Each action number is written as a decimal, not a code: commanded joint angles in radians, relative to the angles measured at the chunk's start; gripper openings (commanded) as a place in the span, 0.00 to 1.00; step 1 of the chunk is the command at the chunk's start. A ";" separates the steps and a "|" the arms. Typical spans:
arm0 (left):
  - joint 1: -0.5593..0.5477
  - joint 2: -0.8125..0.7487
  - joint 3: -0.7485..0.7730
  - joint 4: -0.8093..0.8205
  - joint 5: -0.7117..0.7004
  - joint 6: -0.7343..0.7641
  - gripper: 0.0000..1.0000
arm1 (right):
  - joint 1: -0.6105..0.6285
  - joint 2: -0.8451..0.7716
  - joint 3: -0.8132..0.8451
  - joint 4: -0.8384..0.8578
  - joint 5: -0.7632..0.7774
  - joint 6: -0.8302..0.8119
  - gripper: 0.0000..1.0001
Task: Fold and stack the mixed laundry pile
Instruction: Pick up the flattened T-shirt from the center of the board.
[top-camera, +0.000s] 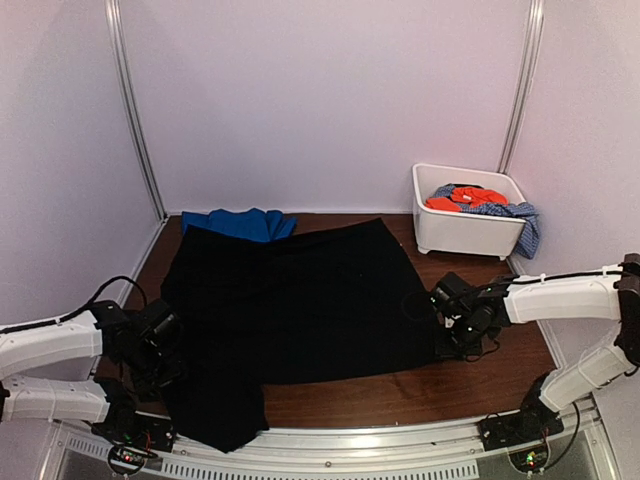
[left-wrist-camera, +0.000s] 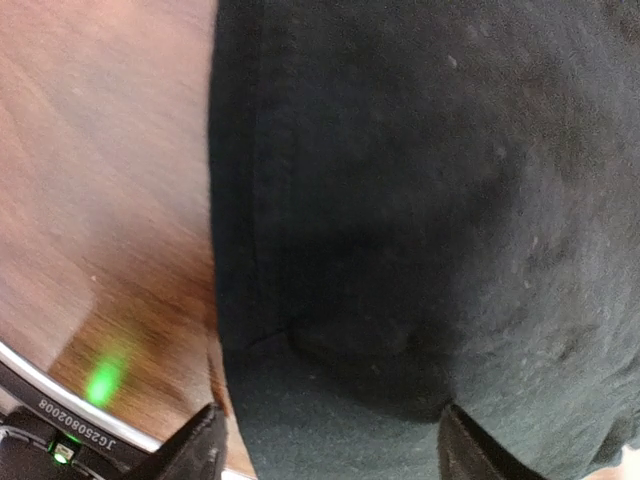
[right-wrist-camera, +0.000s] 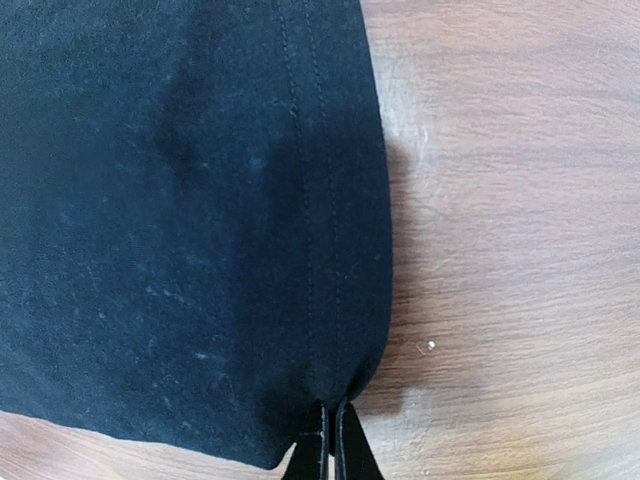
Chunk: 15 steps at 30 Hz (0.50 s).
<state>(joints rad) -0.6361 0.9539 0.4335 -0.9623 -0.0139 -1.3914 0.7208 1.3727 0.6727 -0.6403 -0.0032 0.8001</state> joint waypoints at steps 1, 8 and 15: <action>-0.022 0.026 -0.004 0.030 0.005 -0.023 0.64 | 0.004 -0.016 0.008 -0.004 0.025 0.001 0.00; -0.023 0.074 -0.092 0.134 0.097 -0.056 0.54 | 0.003 -0.011 0.008 0.008 0.014 -0.005 0.00; -0.024 0.055 -0.081 0.126 0.087 -0.045 0.19 | -0.005 -0.024 0.014 0.015 0.007 -0.013 0.00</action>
<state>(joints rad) -0.6544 0.9981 0.4171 -0.9634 0.0044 -1.4307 0.7204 1.3724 0.6727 -0.6380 -0.0032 0.7921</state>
